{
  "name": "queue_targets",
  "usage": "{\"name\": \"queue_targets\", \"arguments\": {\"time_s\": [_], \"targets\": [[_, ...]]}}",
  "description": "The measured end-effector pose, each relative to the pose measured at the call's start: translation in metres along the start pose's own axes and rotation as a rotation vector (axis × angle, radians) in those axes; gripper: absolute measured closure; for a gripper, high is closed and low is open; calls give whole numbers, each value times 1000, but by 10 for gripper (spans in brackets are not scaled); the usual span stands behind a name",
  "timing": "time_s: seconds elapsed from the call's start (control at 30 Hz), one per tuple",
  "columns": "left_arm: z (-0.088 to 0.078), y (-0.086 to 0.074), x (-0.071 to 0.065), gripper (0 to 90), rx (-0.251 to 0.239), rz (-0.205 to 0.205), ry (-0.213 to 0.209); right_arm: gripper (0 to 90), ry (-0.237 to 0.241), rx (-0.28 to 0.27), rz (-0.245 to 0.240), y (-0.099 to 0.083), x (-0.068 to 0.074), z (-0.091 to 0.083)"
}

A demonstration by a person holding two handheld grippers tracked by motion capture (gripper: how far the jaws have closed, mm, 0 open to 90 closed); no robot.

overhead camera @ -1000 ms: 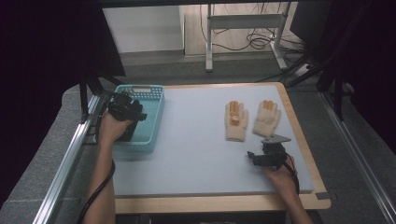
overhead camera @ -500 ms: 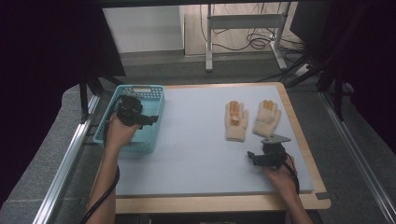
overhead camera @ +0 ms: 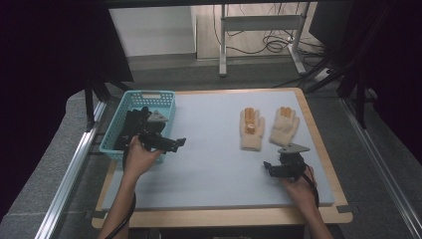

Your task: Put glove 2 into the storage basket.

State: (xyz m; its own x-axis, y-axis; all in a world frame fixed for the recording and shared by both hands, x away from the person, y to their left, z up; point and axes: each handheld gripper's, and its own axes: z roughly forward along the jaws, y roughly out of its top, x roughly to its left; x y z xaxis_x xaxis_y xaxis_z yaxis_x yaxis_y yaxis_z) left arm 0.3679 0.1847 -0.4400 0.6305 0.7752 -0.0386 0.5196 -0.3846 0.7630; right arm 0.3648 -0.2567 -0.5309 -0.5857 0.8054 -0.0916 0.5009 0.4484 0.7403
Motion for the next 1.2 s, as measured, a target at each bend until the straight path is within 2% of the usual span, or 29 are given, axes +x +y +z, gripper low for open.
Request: {"name": "queue_targets", "arguments": {"time_s": [0.1,0.27,0.57,0.6,0.67,0.77,0.83,0.9,1.03,1.2], "targets": [[6,-5,-17,0,-3,35,-12,196,-2,-2,-2,0,0,0],[15,-16,-42,0,-12,68,-30,196,1,-1,-1,0,0,0],[39,-43,-73,0,3,95,-56,196,2,0,0,0,0,0],[39,-43,-73,0,3,95,-56,196,2,0,0,0,0,0],[48,-55,-77,0,11,76,-71,196,3,0,2,0,-1,0],[56,-65,-77,0,18,59,-69,196,2,0,1,0,0,0],[60,-71,-75,0,61,74,-45,196,2,-1,0,0,0,0],[63,-76,-73,0,79,76,-15,196,3,0,3,0,-1,0],[68,-88,-69,0,100,53,-10,196,7,1,7,0,-1,0],[68,-88,-68,2,101,39,-11,196,17,5,13,0,-3,1]]}}
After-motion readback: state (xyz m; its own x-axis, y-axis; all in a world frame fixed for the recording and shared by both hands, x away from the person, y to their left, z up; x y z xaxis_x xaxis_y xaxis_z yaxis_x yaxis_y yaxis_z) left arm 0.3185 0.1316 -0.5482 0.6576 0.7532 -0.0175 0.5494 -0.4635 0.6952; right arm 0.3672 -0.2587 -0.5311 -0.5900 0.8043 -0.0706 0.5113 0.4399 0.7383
